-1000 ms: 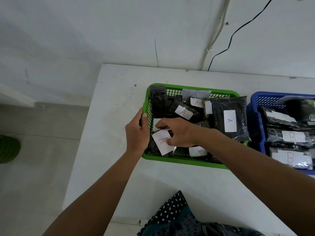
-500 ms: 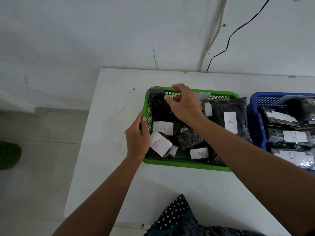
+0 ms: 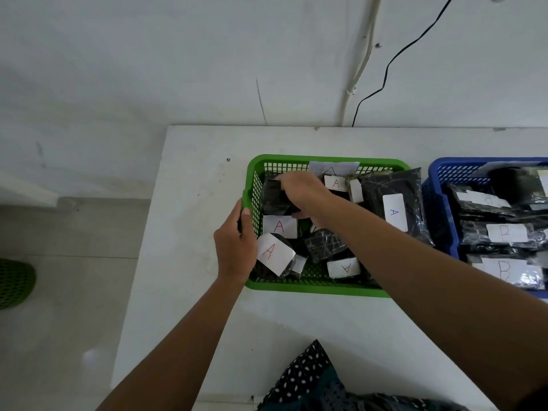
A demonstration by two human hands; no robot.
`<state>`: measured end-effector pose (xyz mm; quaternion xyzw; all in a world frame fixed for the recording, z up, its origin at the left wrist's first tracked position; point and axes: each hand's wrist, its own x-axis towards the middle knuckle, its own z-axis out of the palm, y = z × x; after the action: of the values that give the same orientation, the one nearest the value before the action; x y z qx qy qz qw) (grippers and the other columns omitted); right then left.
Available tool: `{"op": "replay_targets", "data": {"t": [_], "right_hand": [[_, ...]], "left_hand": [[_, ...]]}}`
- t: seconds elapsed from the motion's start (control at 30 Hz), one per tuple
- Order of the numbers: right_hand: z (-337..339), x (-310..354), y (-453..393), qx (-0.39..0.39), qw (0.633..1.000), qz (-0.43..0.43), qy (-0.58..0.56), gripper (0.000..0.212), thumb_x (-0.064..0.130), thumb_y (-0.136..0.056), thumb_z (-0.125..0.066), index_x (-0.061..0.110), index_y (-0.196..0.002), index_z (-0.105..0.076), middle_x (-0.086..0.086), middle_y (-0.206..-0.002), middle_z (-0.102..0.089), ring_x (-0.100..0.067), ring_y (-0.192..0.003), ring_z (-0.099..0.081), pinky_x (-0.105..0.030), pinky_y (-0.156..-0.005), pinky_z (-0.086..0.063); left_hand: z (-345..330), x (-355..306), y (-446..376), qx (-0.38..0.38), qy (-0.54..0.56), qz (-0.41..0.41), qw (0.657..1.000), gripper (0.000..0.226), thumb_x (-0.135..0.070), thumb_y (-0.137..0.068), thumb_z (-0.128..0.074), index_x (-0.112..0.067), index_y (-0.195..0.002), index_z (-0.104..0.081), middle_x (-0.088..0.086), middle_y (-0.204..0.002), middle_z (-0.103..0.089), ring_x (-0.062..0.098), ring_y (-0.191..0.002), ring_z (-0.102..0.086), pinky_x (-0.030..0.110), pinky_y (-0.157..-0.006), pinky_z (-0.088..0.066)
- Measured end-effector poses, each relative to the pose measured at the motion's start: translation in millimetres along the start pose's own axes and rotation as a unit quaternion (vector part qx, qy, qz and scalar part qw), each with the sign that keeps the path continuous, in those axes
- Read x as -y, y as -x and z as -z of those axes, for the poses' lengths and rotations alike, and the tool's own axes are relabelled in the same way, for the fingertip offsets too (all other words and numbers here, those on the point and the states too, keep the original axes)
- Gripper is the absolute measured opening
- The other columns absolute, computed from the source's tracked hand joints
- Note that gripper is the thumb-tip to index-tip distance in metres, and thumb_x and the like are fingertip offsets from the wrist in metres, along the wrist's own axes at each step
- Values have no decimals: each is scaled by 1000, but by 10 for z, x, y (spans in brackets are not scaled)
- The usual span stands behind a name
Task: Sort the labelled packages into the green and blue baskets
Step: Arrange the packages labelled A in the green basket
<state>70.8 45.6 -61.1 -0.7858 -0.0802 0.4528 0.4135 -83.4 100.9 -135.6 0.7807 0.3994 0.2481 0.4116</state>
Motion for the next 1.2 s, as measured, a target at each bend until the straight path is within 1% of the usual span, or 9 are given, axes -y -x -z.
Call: {"op": "replay_targets", "data": {"t": [0.13, 0.4, 0.5, 0.7, 0.8, 0.9, 0.97, 1.07, 1.2], "right_hand": [[-110, 29, 49, 2, 987, -91, -130, 19, 20, -87, -61, 11, -104, -58, -10, -104, -62, -26, -92, -64, -35, -62, -59], [215, -173, 16, 27, 999, -18, -43, 20, 11, -81, -76, 13, -99, -68, -9, -104, -71, -24, -95, -69, -35, -76, -62], [320, -268, 37, 80, 996, 31, -38, 42, -7, -81, -74, 10, -118, -64, -11, -120, -66, -28, -106, -67, -41, -89, -59], [426, -246, 53, 155, 977, 43, -141, 58, -20, -81, -63, 10, -130, -57, -14, -129, -64, -32, -110, -66, -32, -73, -58], [449, -254, 36, 155, 985, 59, -46, 64, -22, -80, -59, 12, -135, -56, -9, -133, -61, -19, -103, -68, -27, -67, -58], [421, -267, 23, 149, 968, 88, 184, 61, -11, -87, -52, 18, -139, -57, -11, -125, -64, -3, -56, -58, -17, -46, -44], [380, -286, -7, 149, 941, 100, 287, 60, -4, -92, -42, 23, -144, -51, -10, -145, -51, -8, -71, -59, -15, -54, -43], [310, -345, -26, 139, 929, 92, 331, 61, -1, -96, -36, 25, -151, -41, -5, -162, -26, -25, -129, -47, -20, -82, -41], [263, -450, -64, 101, 930, 102, 339, 56, 8, -97, -52, 27, -149, -44, -7, -153, -41, -23, -113, -55, -22, -77, -45]], "left_hand": [[3, 2, -5, 1, -4, -1, 1000, 35, -22, -105, -42, -15, -133, -62, -6, -102, -72, -5, -83, -64, 5, -67, -47], [-3, -7, 2, 4, 4, 14, 1000, 36, -26, -106, -43, -17, -136, -59, -11, -99, -67, -13, -83, -61, 10, -64, -52], [-4, -13, 4, 3, 2, 13, 1000, 36, -27, -106, -43, -18, -137, -58, -13, -100, -65, -13, -84, -60, 9, -64, -52], [6, -27, 11, 6, -6, 11, 1000, 35, -26, -106, -41, -20, -136, -59, -15, -100, -65, -15, -86, -60, 6, -63, -49], [3, -29, 10, 4, -5, 10, 1000, 35, -25, -106, -42, -17, -135, -60, -12, -97, -66, -12, -84, -61, 6, -62, -49], [6, -39, 10, -3, -5, 14, 1000, 35, -23, -106, -43, -14, -136, -60, -18, -95, -62, -16, -82, -59, 5, -65, -48], [0, -35, 6, -2, -8, 16, 1000, 36, -23, -106, -43, -14, -136, -59, -20, -96, -61, -18, -82, -57, 5, -66, -48], [-5, -46, -9, -3, -5, 26, 1000, 37, -24, -105, -44, -12, -137, -58, -14, -106, -63, -19, -85, -57, 3, -70, -46], [2, -59, -76, -6, 5, 40, 999, 28, -22, -102, -48, -15, -119, -69, -25, -90, -65, -15, -82, -60, -1, -67, -43]]}}
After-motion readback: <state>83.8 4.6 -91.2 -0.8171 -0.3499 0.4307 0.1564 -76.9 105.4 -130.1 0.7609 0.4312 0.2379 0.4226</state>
